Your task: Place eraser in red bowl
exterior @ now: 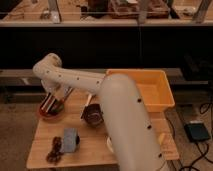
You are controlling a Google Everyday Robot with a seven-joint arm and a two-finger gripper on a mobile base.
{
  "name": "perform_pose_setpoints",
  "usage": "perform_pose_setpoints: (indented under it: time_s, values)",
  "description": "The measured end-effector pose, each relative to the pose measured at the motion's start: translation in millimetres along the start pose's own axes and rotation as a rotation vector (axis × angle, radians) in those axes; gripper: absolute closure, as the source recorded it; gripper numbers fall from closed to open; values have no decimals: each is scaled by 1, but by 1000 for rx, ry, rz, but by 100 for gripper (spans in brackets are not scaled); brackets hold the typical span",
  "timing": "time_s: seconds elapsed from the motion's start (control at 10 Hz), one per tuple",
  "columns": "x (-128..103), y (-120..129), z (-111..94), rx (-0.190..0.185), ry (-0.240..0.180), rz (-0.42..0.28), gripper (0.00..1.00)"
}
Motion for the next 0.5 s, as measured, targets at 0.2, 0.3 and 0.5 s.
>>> perform_pose_setpoints:
  time_s: [0.2, 0.3, 0.5]
  values:
    - [-5, 1, 0, -3, 1, -4, 20]
    - [-7, 0, 0, -3, 1, -5, 20]
    - [-6, 0, -1, -1, 4, -4, 20]
